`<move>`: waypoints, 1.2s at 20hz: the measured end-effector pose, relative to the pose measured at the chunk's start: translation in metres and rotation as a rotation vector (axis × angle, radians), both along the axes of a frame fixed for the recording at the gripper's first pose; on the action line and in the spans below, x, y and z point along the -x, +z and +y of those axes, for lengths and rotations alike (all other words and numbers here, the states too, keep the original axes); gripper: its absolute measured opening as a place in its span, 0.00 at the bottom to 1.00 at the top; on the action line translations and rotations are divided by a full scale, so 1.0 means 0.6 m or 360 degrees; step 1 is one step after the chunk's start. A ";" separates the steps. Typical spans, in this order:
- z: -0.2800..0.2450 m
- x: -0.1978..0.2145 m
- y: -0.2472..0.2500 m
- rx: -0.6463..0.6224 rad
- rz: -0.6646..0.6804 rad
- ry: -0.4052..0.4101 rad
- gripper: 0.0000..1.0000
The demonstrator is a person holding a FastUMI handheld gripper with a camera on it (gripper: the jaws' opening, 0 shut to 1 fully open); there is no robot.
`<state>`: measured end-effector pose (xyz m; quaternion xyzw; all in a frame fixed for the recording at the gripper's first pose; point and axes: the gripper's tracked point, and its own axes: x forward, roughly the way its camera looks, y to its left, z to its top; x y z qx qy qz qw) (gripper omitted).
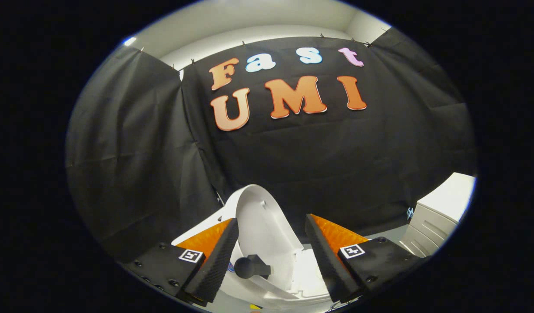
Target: Open the toilet lid.
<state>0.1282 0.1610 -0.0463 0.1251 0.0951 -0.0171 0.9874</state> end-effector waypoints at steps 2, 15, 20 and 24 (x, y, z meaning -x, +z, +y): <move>-0.032 0.008 0.046 0.0014 -0.0051 0.0010 0.99; -0.174 0.099 0.244 0.0273 -0.0146 -0.0093 0.99; -0.164 0.118 0.272 0.0170 -0.0233 -0.0048 0.99; -0.164 0.114 0.269 0.0169 -0.0247 -0.0038 0.99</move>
